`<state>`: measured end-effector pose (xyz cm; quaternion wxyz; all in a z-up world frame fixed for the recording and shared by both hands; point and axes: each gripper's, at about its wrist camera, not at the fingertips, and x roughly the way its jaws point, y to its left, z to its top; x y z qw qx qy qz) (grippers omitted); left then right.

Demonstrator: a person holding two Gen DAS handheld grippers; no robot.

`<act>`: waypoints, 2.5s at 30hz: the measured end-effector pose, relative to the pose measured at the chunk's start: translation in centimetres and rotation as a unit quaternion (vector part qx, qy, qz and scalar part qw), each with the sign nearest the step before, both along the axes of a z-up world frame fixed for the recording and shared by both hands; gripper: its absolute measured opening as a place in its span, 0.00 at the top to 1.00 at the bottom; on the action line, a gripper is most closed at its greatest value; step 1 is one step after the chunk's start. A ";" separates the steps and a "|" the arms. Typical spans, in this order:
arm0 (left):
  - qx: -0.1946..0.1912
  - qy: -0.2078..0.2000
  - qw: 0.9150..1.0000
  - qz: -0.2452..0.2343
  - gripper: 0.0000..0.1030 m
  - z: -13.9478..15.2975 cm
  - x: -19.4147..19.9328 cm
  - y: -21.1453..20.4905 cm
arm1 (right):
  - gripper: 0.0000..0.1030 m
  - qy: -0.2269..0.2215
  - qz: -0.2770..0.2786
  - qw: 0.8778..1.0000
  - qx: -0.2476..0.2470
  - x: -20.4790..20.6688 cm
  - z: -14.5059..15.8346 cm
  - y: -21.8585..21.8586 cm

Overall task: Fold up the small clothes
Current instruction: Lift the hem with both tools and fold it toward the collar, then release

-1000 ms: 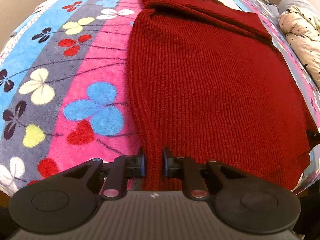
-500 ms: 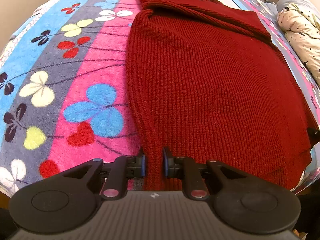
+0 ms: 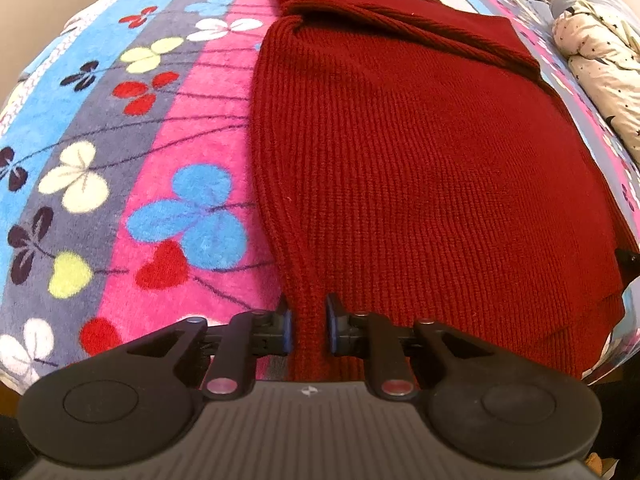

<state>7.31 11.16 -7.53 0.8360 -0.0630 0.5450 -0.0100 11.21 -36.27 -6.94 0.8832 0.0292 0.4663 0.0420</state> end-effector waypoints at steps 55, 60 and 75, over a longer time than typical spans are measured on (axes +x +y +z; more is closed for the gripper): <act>-0.072 -0.107 0.988 0.083 0.61 4.7 12.6 9.6 | 0.89 -0.062 -0.132 0.984 0.105 7.3 4.4 -2.5; -0.070 -0.120 0.984 0.115 0.52 5.7 11.5 10.4 | 0.81 -0.093 -0.159 0.978 0.096 6.7 5.4 -3.8; 0.031 -0.077 0.990 0.113 0.42 4.6 8.7 14.1 | 0.57 -0.117 -0.143 0.982 0.045 3.7 5.4 -9.3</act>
